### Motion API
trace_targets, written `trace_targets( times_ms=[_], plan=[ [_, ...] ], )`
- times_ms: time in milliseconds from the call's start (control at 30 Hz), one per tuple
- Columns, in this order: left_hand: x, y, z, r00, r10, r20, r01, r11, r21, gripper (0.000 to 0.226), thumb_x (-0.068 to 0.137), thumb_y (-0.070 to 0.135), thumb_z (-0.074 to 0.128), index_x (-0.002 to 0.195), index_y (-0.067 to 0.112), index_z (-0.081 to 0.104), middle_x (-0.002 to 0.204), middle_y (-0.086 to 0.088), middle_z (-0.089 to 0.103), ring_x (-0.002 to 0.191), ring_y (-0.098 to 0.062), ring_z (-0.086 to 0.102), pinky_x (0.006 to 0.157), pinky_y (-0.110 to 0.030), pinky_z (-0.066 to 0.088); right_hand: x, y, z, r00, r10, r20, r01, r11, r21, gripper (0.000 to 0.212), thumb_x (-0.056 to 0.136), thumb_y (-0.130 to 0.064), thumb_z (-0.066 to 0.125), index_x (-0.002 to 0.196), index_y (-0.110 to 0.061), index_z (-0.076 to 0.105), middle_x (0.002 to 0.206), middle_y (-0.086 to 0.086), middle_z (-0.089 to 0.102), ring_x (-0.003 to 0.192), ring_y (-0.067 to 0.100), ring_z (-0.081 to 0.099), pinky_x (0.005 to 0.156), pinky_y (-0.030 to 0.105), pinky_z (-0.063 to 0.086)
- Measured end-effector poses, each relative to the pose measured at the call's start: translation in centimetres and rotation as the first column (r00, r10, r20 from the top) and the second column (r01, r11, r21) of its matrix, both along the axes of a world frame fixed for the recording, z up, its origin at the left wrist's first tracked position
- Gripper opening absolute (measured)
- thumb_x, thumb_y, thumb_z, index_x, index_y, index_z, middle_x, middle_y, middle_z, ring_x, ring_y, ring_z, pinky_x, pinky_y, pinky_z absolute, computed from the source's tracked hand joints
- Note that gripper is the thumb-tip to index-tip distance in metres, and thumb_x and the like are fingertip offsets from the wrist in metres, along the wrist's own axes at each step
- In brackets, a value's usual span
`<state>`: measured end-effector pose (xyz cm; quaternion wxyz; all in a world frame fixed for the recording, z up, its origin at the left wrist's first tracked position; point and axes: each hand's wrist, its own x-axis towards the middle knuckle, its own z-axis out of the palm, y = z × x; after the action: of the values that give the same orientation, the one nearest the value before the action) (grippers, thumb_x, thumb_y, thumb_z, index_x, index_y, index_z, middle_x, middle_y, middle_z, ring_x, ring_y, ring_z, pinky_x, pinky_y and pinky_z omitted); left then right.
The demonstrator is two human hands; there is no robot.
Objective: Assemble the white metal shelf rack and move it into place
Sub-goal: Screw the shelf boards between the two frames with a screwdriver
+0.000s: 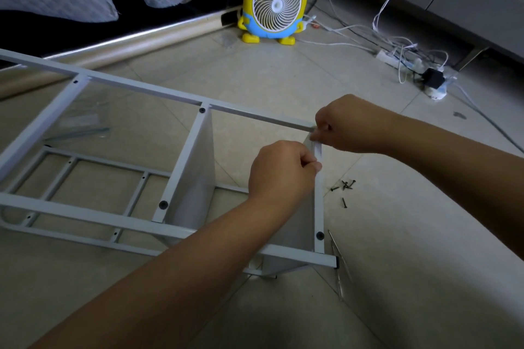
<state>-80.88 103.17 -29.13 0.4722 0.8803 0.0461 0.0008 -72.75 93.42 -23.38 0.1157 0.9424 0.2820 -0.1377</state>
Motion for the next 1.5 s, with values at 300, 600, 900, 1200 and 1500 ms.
trace_targets(
  times_ms=[300,600,900,1200,1500],
  plan=[
    [0.1,0.2,-0.1,1.0,0.003,-0.007,-0.003,1.0,-0.001,0.019,0.089,0.024,0.06,0.088,0.009,0.072,0.087,-0.003,0.07,0.073,-0.009,0.057,0.075,-0.022,0.048,0.4,-0.7,0.5,0.979,0.202,-0.011,-0.201,0.978,0.056,0.023,0.093,-0.018,0.049,0.109,-0.009,0.064,0.101,0.009,0.065,0.085,0.02,0.053,0.079,0.029,0.043],
    [0.0,0.3,0.1,0.999,-0.03,0.036,0.03,1.0,0.004,0.017,0.088,0.022,0.061,0.093,0.011,0.073,0.091,0.0,0.071,0.077,-0.01,0.061,0.076,-0.023,0.05,-0.4,-2.7,-1.6,0.975,0.145,0.166,-0.197,0.91,0.364,0.013,0.087,-0.007,0.058,0.083,0.001,0.067,0.07,0.014,0.064,0.064,0.032,0.057,0.06,0.03,0.04],
    [-0.1,0.0,0.2,0.999,-0.029,0.039,0.029,1.0,-0.001,0.017,0.088,0.022,0.062,0.094,0.011,0.073,0.091,-0.001,0.071,0.08,-0.013,0.063,0.076,-0.025,0.051,0.1,-2.3,-0.7,1.0,0.008,0.018,-0.014,0.928,0.373,0.025,0.093,-0.021,0.05,0.091,-0.002,0.066,0.08,0.01,0.069,0.061,0.01,0.051,0.07,0.026,0.04],
    [0.2,-0.1,0.0,1.0,-0.012,0.023,0.012,1.0,0.003,0.016,0.088,0.023,0.062,0.09,0.011,0.073,0.088,-0.001,0.071,0.074,-0.01,0.06,0.074,-0.022,0.049,0.0,-1.8,0.0,0.978,0.201,0.057,-0.207,0.964,0.169,0.022,0.093,-0.015,0.049,0.106,-0.007,0.064,0.1,0.01,0.067,0.092,0.024,0.059,0.083,0.033,0.045],
    [0.2,0.0,-0.1,1.0,0.011,0.001,-0.011,1.0,-0.011,0.017,0.087,0.023,0.062,0.088,0.009,0.073,0.087,-0.002,0.07,0.074,-0.011,0.059,0.077,-0.023,0.048,0.2,-0.8,-0.1,0.985,0.152,0.086,-0.154,0.988,0.016,0.032,0.096,-0.029,0.043,0.087,-0.003,0.06,0.059,-0.001,0.04,0.056,0.014,0.035,0.053,0.028,0.027]
  ],
)
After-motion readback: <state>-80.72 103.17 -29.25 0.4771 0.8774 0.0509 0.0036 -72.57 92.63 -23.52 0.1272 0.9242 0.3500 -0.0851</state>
